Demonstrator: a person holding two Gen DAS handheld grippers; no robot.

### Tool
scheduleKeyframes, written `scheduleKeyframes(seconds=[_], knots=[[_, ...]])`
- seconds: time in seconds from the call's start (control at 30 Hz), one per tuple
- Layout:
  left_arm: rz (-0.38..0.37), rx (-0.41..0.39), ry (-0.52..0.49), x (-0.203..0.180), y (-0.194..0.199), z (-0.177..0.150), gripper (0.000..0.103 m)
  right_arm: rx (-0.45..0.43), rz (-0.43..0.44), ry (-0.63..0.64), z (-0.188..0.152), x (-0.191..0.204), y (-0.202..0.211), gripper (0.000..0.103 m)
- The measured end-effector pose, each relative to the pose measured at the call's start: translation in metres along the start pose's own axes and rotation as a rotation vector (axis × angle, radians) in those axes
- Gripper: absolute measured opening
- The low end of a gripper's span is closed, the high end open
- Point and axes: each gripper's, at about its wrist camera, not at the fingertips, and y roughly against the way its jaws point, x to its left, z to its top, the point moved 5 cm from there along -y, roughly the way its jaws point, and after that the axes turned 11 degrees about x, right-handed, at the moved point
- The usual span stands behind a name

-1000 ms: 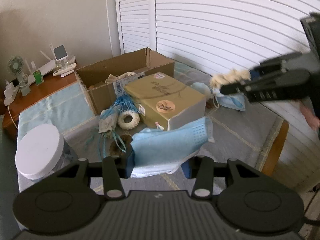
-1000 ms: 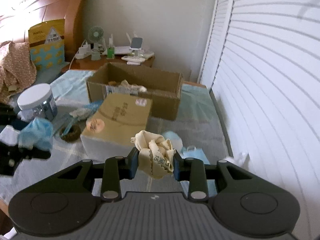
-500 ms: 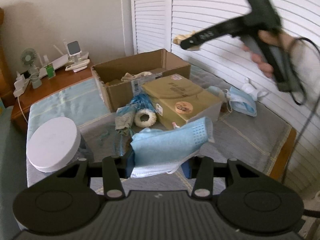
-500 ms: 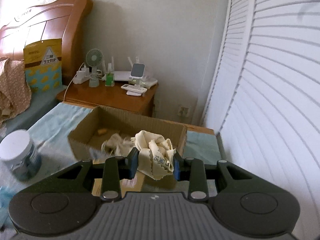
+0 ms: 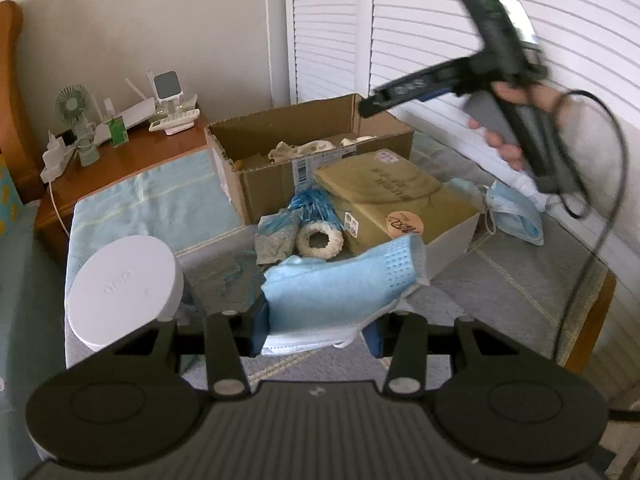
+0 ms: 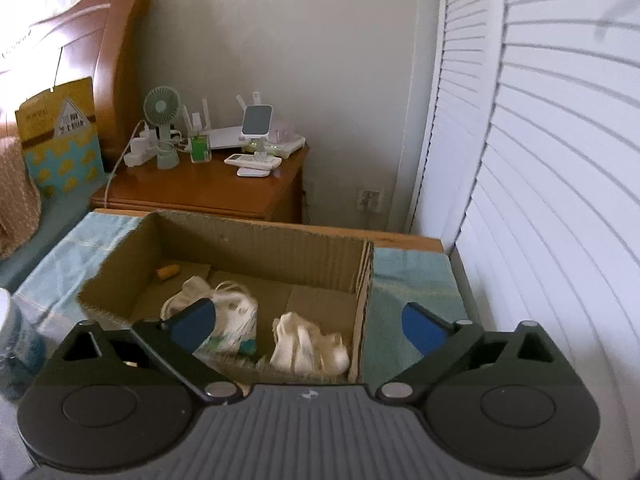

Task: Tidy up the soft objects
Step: 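Carry the cloth into the cardboard box and open the right gripper while the left lifts the mask, then lower the blue mask into the cardboard box and open the left gripper while the right withdraws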

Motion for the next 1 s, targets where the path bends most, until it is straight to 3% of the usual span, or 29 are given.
scheduleKeyframes(seconds=[0.17,0.43,0.8,1.0], knots=[[0.007,0.004,-0.011,0.0,0.0,0.008,0.045,0.008,-0.019,-0.04,-0.029,0.002,0.032,0.103],[0.026,-0.017,-0.045,0.004,0.007,0.043,0.045,0.009,0.028,-0.074,-0.084,0.019,0.086,0.103],[0.05,-0.04,-0.037,0.026,-0.03,0.14,0.046,-0.011,0.029,-0.014,-0.111,0.039,0.12,0.103],[0.04,0.012,-0.072,0.012,-0.073,0.192,0.046,-0.002,0.024,-0.032,-0.114,0.033,0.12,0.103]])
